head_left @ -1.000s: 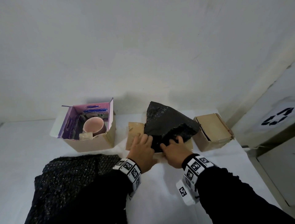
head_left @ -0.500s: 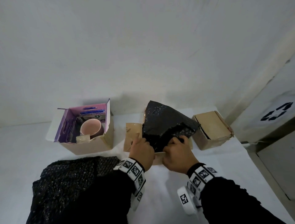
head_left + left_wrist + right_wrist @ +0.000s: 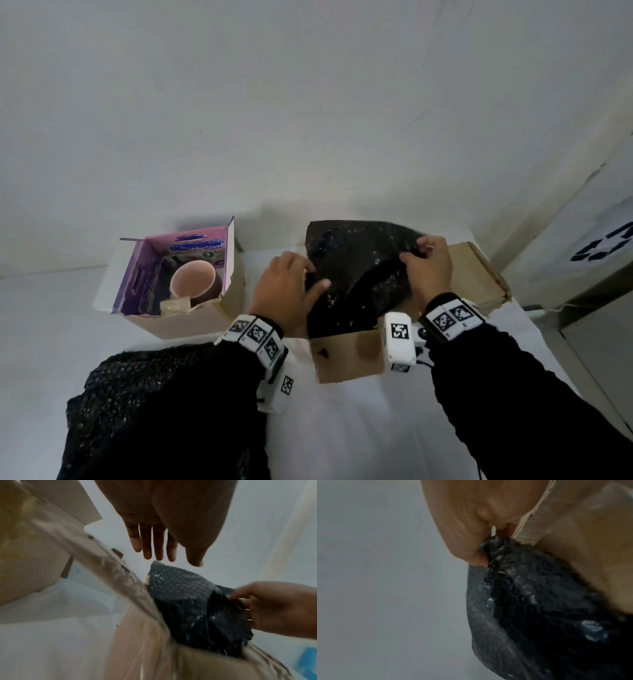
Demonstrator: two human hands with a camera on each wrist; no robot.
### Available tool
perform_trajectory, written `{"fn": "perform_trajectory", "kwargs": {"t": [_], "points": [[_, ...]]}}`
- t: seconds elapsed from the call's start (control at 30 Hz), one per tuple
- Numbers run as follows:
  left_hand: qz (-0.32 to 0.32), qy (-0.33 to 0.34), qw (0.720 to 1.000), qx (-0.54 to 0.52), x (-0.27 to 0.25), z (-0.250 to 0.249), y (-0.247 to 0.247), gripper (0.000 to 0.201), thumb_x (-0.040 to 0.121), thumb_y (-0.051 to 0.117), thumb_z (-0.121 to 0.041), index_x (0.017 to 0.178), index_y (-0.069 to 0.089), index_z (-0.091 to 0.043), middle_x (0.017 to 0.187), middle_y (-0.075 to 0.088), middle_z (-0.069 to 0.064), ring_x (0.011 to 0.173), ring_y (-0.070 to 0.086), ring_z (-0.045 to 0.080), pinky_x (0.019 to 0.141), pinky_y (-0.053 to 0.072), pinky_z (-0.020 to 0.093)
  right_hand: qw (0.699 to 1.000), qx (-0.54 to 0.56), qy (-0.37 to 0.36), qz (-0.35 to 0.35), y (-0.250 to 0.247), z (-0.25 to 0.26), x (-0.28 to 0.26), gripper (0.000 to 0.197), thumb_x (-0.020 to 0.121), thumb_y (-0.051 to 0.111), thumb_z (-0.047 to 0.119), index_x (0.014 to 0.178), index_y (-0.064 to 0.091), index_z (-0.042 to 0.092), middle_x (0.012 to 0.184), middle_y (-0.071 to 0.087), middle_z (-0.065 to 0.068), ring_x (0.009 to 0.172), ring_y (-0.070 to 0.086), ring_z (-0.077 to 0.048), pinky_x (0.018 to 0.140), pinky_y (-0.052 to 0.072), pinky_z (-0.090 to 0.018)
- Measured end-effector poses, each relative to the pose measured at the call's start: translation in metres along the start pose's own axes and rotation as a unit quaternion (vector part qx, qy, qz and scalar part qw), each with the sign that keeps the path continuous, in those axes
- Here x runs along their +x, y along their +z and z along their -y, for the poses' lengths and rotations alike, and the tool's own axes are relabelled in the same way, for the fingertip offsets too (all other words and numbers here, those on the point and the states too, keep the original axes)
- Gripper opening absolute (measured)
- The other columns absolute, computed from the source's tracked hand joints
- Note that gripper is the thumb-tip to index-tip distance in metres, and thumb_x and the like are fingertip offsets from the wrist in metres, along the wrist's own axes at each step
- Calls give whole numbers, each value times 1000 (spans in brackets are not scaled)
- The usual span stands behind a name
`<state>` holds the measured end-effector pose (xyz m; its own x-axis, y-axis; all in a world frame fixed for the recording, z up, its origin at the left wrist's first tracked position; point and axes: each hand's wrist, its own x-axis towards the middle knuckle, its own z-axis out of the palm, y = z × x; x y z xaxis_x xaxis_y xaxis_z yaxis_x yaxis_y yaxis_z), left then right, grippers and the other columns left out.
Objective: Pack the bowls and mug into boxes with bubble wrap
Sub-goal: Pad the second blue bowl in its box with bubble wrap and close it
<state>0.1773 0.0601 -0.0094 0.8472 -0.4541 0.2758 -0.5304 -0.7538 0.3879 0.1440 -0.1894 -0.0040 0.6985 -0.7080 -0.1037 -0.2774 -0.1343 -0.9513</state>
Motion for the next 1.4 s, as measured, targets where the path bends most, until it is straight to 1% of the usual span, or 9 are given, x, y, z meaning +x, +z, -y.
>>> {"fn": "perform_trajectory", "kwargs": {"t": [0.13,0.27,0.37,0.53,0.63,0.77,0.93,1.17,1.4], "points": [[-22,-133,984,-117,27,14,0,59,83,42,-71,108,44,-18,105,60,3,96,58,22,82,48,36,977,54,-193,69,3,5,-19,45,77,49,-15,97,42,24,94,56,3,87,57,-10,80,45,-26],[-10,-181,914,-364,43,7,1,59,91,55,-50,134,29,-19,117,63,4,104,62,15,80,44,18,970,58,-182,153,6,6,-25,47,66,41,-12,80,37,32,74,37,7,66,36,-14,58,33,-39],[-80,-149,879,-446,44,1,1,55,86,69,-30,127,33,-21,95,69,8,85,68,17,73,53,23,961,104,-140,212,10,13,-29,28,65,45,-2,81,38,21,77,35,-7,69,33,-22,60,29,-44],[-111,-35,972,-202,34,8,8,16,83,69,-13,95,60,-20,93,59,-1,80,59,14,68,42,14,966,-39,-203,155,19,22,-39,28,83,58,0,102,41,10,81,47,-3,62,45,-16,55,36,-12],[0,30,999,-32,25,15,17,17,91,59,-19,106,67,-16,104,56,6,87,59,24,73,48,31,923,-208,-292,143,35,4,-35,27,80,54,-1,95,47,20,96,50,0,75,53,-20,66,45,-31],[60,54,985,150,11,16,27,55,91,38,-56,127,55,-19,124,54,2,114,46,25,93,40,38,830,-402,-368,123,50,-17,-38,15,73,61,9,84,61,20,113,55,-2,104,48,-28,84,41,-41],[11,70,974,217,12,13,32,42,79,62,-37,117,58,-18,115,56,4,104,48,27,90,30,39,765,-435,-457,128,46,-19,-44,21,89,47,35,93,62,21,105,57,4,99,53,-19,100,27,-41],[22,127,969,209,15,17,34,27,89,41,-31,100,63,-20,98,67,-4,102,55,23,100,27,41,720,-500,-438,199,47,-19,-44,60,95,21,64,125,51,22,92,69,8,96,63,-15,117,-2,-58],[106,84,959,251,5,8,36,32,80,41,-35,79,72,-24,102,60,-1,105,49,29,99,24,50,701,-564,-360,247,68,-21,-44,63,97,16,59,90,67,22,92,68,6,107,53,-15,112,0,-54]]}}
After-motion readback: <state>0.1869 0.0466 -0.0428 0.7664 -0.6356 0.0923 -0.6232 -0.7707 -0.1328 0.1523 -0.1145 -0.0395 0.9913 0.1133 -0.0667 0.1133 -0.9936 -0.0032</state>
